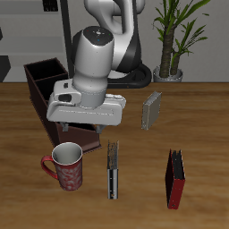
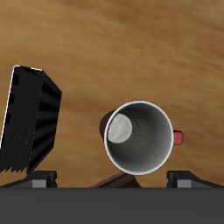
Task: Place the red mug into the right desk caddy's right compartment
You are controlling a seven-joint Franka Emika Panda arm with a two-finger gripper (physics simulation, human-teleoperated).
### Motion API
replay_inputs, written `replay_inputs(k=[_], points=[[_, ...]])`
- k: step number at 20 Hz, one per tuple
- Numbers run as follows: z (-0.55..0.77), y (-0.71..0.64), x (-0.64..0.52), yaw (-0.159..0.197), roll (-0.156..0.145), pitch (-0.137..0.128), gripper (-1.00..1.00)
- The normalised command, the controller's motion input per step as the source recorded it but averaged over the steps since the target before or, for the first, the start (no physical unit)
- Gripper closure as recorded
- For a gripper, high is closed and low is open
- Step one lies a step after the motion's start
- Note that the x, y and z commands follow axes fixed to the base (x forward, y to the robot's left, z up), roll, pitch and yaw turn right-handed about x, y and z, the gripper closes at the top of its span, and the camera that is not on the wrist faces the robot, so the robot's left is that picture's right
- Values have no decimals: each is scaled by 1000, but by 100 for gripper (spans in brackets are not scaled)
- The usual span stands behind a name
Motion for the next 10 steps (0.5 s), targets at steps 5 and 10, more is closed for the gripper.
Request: replay_inputs(k=[5,10], points=[[-158,-65,30,-9,-15,10,-100],[-187,-80,31,-13,-16,21,-100]])
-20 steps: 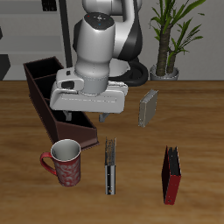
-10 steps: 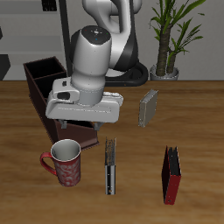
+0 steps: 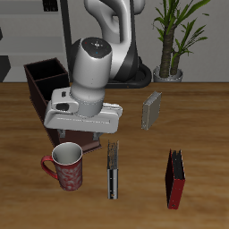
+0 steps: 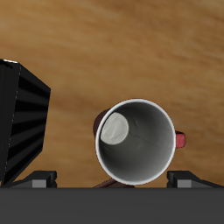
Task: Place the red mug into the right desk caddy's right compartment
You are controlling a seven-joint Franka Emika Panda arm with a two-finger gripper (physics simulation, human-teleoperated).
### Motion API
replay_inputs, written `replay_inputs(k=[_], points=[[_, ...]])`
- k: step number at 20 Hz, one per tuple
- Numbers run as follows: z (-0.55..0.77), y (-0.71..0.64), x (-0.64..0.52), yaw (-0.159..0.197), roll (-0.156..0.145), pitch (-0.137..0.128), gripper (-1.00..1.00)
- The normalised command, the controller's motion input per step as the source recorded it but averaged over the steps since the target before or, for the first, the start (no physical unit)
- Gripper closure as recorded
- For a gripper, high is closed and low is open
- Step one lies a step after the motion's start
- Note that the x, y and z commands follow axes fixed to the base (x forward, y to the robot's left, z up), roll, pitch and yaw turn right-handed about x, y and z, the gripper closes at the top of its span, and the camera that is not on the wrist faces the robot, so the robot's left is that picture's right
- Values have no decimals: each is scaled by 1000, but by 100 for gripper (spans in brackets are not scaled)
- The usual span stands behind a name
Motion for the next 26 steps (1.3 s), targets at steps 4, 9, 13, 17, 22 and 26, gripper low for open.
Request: replay_inputs(k=[4,9,13,17,22,26], points=[[-211,-11,24,-3,0,24,-100],[-236,22,38,-10,1,28,-100],[-169,78,49,-8,9,26,-100],[-188,114,69,-15,12,36,-100],[-132,64,55,-9,-11,15,100],[-28,33,33,5,6,-1,100]])
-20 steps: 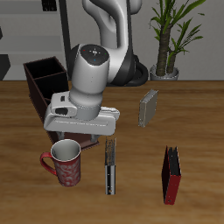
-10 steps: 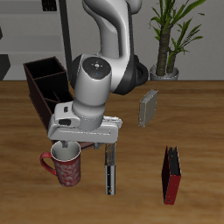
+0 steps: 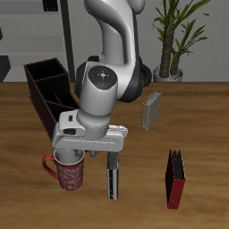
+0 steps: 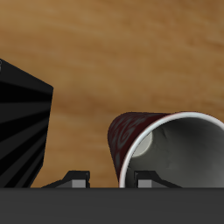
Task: Place the red mug into the right desk caddy's right compartment
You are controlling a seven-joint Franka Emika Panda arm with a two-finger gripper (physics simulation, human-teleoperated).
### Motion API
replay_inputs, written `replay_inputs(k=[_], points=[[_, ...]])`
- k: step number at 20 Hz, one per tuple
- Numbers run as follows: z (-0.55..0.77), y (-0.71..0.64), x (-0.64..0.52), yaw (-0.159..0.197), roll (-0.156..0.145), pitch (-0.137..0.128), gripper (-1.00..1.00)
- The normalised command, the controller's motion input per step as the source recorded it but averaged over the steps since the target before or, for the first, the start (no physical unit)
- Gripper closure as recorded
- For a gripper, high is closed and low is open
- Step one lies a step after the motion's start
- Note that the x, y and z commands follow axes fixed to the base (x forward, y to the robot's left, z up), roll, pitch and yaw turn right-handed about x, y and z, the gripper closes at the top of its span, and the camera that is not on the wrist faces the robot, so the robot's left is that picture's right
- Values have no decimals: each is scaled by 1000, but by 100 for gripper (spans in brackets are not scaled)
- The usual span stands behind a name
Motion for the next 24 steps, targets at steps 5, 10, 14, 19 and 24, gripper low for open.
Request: replay_inputs(k=[5,10,14,19,24], points=[[29,-28,34,2,-12,-5,100],[80,-23,12,11,-5,-20,100],[223,-108,-36,20,-35,-40,100],[397,-187,-85,2,-34,-54,100],[619,-205,-224,8,-39,-90,100]])
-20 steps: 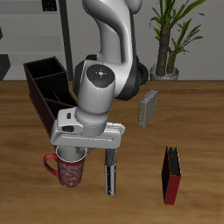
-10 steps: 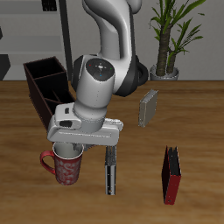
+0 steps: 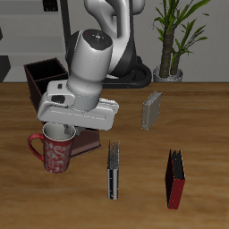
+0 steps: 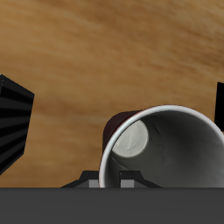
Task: Place the red mug into the right desk caddy's right compartment
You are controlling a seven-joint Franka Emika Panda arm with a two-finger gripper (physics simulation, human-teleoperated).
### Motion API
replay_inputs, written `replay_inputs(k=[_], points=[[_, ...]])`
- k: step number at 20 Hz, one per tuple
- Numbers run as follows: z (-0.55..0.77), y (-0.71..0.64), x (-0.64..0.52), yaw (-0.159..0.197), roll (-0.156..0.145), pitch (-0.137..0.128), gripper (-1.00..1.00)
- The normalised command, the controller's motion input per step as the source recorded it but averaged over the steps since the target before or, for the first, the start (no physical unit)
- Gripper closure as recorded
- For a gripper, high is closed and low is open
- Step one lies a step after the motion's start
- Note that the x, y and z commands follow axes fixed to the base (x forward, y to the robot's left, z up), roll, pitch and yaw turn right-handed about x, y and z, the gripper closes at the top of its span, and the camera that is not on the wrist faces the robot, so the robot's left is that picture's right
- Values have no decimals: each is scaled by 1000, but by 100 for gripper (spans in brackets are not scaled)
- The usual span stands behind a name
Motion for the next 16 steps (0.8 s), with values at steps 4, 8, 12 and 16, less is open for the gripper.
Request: replay_inputs(k=[4,8,12,16], points=[[498,-168,-230,6,-22,-69,100],[561,-241,-311,13,-31,-76,100],[412,-254,-266,-6,-40,-46,100],[490,-237,-385,3,-30,-70,100]])
